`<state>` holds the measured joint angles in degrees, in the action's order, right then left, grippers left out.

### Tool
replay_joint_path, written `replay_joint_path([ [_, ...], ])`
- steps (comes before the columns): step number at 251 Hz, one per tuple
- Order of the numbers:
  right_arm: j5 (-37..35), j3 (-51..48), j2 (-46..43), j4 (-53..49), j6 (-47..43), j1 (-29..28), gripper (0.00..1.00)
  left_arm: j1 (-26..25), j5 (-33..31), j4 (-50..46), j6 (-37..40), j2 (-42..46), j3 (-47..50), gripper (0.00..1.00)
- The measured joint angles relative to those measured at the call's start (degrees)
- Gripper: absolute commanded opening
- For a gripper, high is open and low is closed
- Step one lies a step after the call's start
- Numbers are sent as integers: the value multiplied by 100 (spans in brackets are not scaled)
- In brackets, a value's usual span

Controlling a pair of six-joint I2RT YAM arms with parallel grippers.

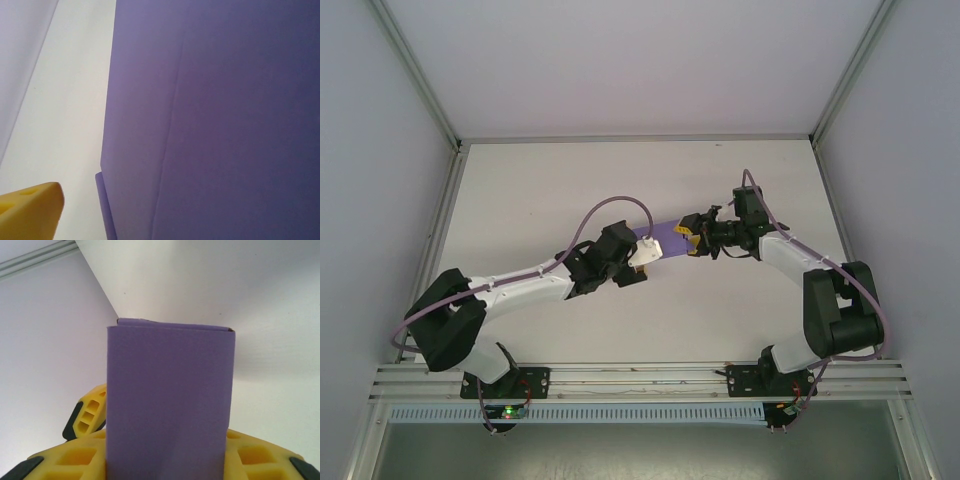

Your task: Assemble paper box

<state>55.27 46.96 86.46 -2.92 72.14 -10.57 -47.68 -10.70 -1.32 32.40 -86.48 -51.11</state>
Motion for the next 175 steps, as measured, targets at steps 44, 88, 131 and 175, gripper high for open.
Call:
replay_joint_path([
  [44,127,33,140,-50,114,35,38,-26,7,46,92,0,0,67],
  [88,142,42,146,-52,151,35,46,-37,15,39,144,0,0,61],
  [131,142,39,118,-116,153,31,73,-37,105,26,184,0,0,54],
  [175,-109,35,-210,-262,-387,219,99,-31,212,-72,166,7,-11,51],
])
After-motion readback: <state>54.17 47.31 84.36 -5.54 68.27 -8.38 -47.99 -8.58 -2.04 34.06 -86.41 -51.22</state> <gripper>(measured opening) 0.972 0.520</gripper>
